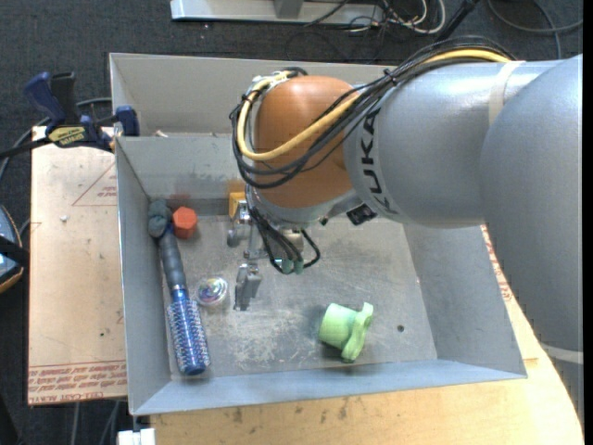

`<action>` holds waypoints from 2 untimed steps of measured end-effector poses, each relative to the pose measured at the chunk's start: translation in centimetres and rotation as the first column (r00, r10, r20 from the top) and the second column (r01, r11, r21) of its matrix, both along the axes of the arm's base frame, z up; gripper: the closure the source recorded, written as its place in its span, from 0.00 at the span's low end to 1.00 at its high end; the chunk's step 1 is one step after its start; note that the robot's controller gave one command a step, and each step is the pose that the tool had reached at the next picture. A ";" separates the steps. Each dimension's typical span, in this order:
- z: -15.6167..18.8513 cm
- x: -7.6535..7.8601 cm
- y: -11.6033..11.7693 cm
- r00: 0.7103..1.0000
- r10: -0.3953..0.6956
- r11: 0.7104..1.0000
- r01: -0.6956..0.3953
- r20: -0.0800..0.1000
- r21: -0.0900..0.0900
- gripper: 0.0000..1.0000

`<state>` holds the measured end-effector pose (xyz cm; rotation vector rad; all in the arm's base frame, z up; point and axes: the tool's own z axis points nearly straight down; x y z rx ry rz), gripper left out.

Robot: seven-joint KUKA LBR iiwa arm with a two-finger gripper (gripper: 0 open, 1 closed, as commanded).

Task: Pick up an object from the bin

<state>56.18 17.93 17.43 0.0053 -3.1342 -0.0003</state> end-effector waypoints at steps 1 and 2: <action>-10.1 -1.7 2.9 0.962 0.272 0.962 -0.272 0.013 0.000 0.00; -3.5 -2.4 -4.8 1.000 -0.008 1.000 0.008 0.012 0.000 0.00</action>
Offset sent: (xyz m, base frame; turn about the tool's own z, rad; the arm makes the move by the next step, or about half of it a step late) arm -0.0192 0.0284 -0.1043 -0.2763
